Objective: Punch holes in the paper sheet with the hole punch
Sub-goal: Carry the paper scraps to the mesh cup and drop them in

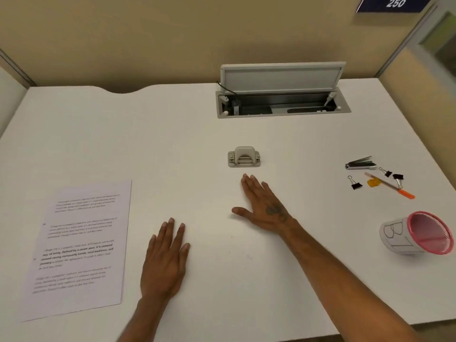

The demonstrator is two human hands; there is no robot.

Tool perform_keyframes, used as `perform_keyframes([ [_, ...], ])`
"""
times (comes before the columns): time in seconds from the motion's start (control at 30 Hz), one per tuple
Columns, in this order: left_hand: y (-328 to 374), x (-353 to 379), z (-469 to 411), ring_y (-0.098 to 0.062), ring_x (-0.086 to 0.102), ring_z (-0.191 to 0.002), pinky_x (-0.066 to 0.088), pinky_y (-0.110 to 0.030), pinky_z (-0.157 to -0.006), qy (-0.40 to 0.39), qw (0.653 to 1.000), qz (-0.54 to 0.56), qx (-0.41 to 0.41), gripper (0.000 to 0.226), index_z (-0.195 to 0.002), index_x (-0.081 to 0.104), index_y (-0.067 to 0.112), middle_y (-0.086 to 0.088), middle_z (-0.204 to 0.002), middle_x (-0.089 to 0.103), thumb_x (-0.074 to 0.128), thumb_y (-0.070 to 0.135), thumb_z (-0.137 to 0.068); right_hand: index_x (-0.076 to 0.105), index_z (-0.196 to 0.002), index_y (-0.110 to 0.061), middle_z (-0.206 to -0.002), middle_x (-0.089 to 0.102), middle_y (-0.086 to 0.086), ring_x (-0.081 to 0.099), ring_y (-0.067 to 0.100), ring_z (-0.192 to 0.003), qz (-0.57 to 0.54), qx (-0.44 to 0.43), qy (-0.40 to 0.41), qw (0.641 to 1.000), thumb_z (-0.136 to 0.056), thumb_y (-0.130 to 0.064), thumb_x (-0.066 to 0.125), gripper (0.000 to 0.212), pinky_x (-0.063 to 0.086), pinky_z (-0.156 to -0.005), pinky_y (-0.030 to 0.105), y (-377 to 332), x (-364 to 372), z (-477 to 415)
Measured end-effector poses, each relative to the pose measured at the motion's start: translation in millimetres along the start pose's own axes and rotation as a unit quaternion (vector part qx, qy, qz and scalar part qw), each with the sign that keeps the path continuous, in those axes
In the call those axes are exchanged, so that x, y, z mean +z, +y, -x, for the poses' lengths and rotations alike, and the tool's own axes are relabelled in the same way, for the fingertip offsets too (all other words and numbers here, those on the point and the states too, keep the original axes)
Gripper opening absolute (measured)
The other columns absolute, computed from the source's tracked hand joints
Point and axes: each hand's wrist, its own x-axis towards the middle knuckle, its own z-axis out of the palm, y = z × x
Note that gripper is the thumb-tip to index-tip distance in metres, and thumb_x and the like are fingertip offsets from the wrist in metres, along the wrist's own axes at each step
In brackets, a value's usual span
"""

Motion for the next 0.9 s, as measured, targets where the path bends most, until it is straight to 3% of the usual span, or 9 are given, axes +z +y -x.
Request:
perform_keyframes([
  [0.2, 3, -3, -1, -0.008, 0.006, -0.150, 0.007, -0.032, -0.122, 0.004, 1.000, -0.006, -0.006, 0.060, -0.154, 0.023, 0.029, 0.006, -0.163, 0.013, 0.017, 0.050, -0.098, -0.004, -0.154, -0.013, -0.163, -0.013, 0.000, -0.018, 0.009, -0.148, 0.051, -0.125, -0.035, 0.990, -0.083, -0.083, 0.020, 0.103, 0.004, -0.124, 0.038, -22, 24, 39],
  [0.3, 4, -4, 1, -0.010, 0.008, -0.150, 0.010, -0.035, -0.122, 0.007, 1.000, -0.003, -0.005, 0.059, -0.153, 0.026, 0.027, 0.004, -0.163, 0.015, 0.019, 0.049, -0.099, -0.006, -0.154, -0.016, -0.163, -0.015, -0.005, -0.017, 0.005, -0.148, -0.018, -0.140, -0.057, 0.988, -0.086, -0.079, 0.028, 0.099, 0.006, -0.124, 0.035, -32, 31, 87],
  [0.4, 4, -2, 1, -0.010, 0.007, -0.151, 0.008, -0.034, -0.122, 0.006, 1.000, -0.004, -0.010, 0.058, -0.153, 0.026, 0.029, 0.004, -0.164, 0.014, 0.020, 0.049, -0.100, -0.010, -0.153, -0.019, -0.163, -0.013, -0.007, -0.010, 0.005, -0.149, -0.177, 0.030, 0.050, 0.982, -0.090, -0.072, 0.025, 0.089, 0.006, -0.123, 0.035, -36, 41, 138],
  [0.47, 3, -1, 1, -0.010, 0.007, -0.151, 0.008, -0.034, -0.121, 0.007, 1.000, -0.004, -0.010, 0.057, -0.153, 0.026, 0.029, 0.004, -0.164, 0.015, 0.021, 0.048, -0.100, -0.009, -0.154, -0.015, -0.163, -0.012, -0.001, -0.007, 0.012, -0.150, -0.165, 0.189, 0.121, 0.961, -0.091, -0.072, 0.015, 0.088, 0.011, -0.123, 0.043, -44, 60, 178],
  [0.53, 3, -1, 1, -0.011, 0.008, -0.151, 0.007, -0.034, -0.121, 0.007, 1.000, -0.005, -0.008, 0.056, -0.153, 0.026, 0.028, 0.003, -0.164, 0.015, 0.022, 0.047, -0.100, -0.003, -0.154, -0.006, -0.163, -0.009, 0.010, -0.002, 0.023, -0.151, -0.093, 0.266, 0.114, 0.953, -0.088, -0.076, 0.018, 0.098, 0.017, -0.121, 0.048, -62, 86, 219],
  [0.63, 3, -2, 2, -0.011, 0.008, -0.151, 0.005, -0.033, -0.121, 0.006, 1.000, -0.006, -0.007, 0.056, -0.153, 0.026, 0.027, 0.003, -0.164, 0.015, 0.023, 0.046, -0.100, 0.009, -0.151, 0.005, -0.161, 0.000, 0.022, 0.004, 0.036, -0.150, -0.045, 0.273, 0.068, 0.959, -0.084, -0.080, 0.030, 0.110, 0.017, -0.117, 0.052, -95, 114, 237],
  [0.7, 3, -3, 2, -0.012, 0.007, -0.151, 0.006, -0.034, -0.122, 0.005, 1.000, -0.003, -0.005, 0.056, -0.153, 0.026, 0.027, 0.003, -0.164, 0.014, 0.023, 0.046, -0.100, 0.011, -0.150, 0.006, -0.161, 0.003, 0.024, 0.006, 0.038, -0.149, -0.042, 0.288, 0.063, 0.955, -0.082, -0.082, 0.028, 0.112, 0.014, -0.118, 0.051, -111, 114, 213],
  [0.9, 2, -2, 1, -0.010, 0.004, -0.151, 0.005, -0.034, -0.123, 0.001, 1.000, 0.004, -0.004, 0.058, -0.154, 0.022, 0.028, 0.005, -0.164, 0.011, 0.019, 0.048, -0.100, -0.005, -0.151, -0.001, -0.162, -0.007, 0.017, -0.008, 0.029, -0.150, -0.060, 0.312, 0.111, 0.942, -0.083, -0.082, 0.014, 0.107, 0.004, -0.123, 0.044, -129, 88, 109],
])
